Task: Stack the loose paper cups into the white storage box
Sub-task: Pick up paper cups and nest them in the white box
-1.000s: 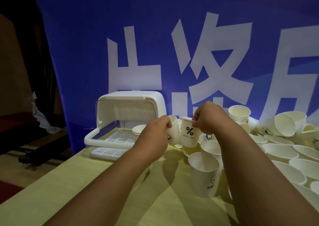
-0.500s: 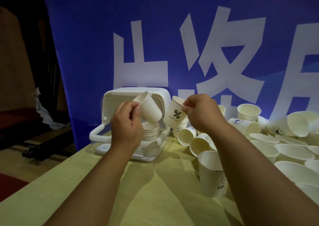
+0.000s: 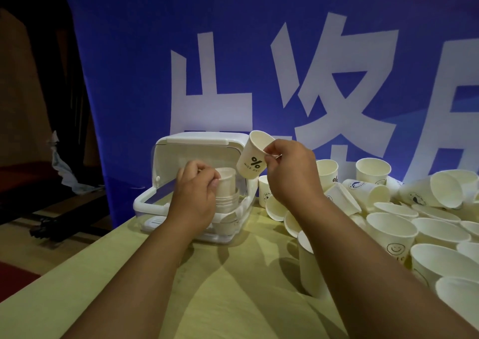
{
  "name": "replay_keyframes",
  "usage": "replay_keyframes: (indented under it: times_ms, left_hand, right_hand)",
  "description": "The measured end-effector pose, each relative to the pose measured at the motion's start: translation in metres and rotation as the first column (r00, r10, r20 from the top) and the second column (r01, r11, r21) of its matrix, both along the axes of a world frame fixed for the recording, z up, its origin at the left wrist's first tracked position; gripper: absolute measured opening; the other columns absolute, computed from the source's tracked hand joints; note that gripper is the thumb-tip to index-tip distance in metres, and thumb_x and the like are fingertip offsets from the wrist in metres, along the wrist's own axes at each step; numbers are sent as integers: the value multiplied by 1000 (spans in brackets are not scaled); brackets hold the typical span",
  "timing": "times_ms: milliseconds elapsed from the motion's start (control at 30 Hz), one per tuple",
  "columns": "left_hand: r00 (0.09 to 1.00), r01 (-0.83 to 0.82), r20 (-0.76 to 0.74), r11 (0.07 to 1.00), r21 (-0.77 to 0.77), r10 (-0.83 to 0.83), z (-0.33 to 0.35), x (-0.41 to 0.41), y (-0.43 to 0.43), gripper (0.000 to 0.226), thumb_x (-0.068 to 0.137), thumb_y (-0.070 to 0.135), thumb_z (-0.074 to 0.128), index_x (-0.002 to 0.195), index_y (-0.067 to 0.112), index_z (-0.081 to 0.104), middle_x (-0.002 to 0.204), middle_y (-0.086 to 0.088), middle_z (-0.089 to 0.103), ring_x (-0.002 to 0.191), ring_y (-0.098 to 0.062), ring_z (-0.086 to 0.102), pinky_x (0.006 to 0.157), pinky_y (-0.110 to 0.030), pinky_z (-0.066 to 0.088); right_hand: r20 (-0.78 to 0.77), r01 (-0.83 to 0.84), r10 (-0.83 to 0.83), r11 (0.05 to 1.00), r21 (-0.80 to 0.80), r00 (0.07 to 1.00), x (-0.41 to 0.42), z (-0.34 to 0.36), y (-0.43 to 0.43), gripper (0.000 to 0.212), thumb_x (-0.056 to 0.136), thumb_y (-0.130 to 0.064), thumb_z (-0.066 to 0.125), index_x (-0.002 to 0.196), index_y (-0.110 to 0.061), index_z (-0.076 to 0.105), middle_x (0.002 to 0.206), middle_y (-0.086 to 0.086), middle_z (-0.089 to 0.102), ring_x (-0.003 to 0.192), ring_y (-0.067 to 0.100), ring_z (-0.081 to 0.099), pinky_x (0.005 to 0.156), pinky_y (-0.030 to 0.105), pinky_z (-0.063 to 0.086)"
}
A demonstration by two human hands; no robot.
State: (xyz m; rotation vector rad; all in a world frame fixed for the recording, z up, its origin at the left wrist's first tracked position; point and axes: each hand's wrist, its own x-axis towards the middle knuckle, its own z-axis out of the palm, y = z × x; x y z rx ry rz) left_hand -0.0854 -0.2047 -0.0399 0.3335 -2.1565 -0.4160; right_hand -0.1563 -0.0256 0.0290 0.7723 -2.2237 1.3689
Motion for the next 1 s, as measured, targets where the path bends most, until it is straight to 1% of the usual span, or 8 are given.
replay_keyframes:
  times_ms: [100, 233, 300, 400, 567, 733, 900, 1000]
  left_hand:
    - [983, 30, 177, 996, 87, -45, -1, 2, 5, 9, 106, 26, 51, 104, 26, 60, 134, 10, 40, 120, -14, 43, 103, -36, 44]
    - [962, 66, 241, 966, 251, -129, -1, 7, 10, 18, 99, 33, 64, 115, 36, 55, 131, 13, 48, 116, -13, 52, 99, -36, 53]
    - [964, 74, 224, 951, 300, -145, 0, 10, 11, 43, 89, 37, 76, 122, 40, 50, 129, 15, 51, 114, -12, 53, 96, -34, 53]
    - [966, 129, 158, 911, 391, -204, 0, 12, 10, 72, 80, 31, 86, 133, 44, 38, 133, 15, 52, 118, -11, 53, 95, -32, 50]
    - [970, 144, 119, 899, 415, -210, -1, 11, 8, 102, 78, 21, 88, 148, 46, 18, 142, 10, 48, 119, -11, 51, 99, -38, 51]
    - [971, 170, 97, 919, 357, -218, -5, 10, 6, 120, 77, 20, 89, 149, 59, 0, 145, 10, 45, 120, -10, 49, 92, -31, 48]
    - [968, 206, 73, 925, 318, -240, -6, 11, 5, 121, 78, 21, 88, 149, 65, 1, 142, 14, 42, 124, -9, 47, 95, -34, 48]
    - [980, 150, 88, 952, 268, -179, -6, 9, 6, 97, 80, 30, 85, 152, 54, 24, 152, 16, 31, 131, -12, 44, 99, -33, 48]
  right_hand:
    - [-28, 2, -2, 1000, -17, 1000, 2, 0, -1, 25, 96, -16, 65, 121, -20, 69, 121, 5, 65, 102, 20, 59, 85, 28, 49]
    - [-59, -26, 28, 999, 30, 998, 6, -1, -2, 27, 97, -15, 63, 124, -20, 68, 121, 3, 63, 99, 17, 55, 78, 22, 43]
    - [-85, -42, 49, 996, 78, 995, 9, -3, -3, 27, 98, -15, 62, 124, -20, 67, 121, 2, 62, 97, 13, 51, 73, 18, 40]
    - [-117, -72, 89, 987, 143, 989, 12, -8, -10, 26, 98, -13, 61, 123, -19, 68, 122, 4, 63, 99, 15, 53, 81, 22, 45]
    - [-75, -125, 149, 957, 262, 986, 13, -18, -18, 30, 97, -8, 63, 123, -22, 69, 121, 4, 67, 103, 22, 63, 88, 32, 53]
    - [-1, -237, 248, 928, 287, 969, 14, -23, -18, 53, 93, 3, 64, 136, -28, 61, 135, 0, 61, 107, 13, 60, 90, 23, 48]
    - [29, -311, 317, 904, 295, 948, 16, -21, -13, 64, 93, 7, 61, 145, -30, 51, 143, -1, 55, 113, 12, 60, 90, 20, 45]
    - [31, -258, 259, 928, 268, 965, 11, -21, -14, 55, 94, 0, 65, 138, -30, 57, 138, 0, 58, 117, 19, 60, 96, 30, 50]
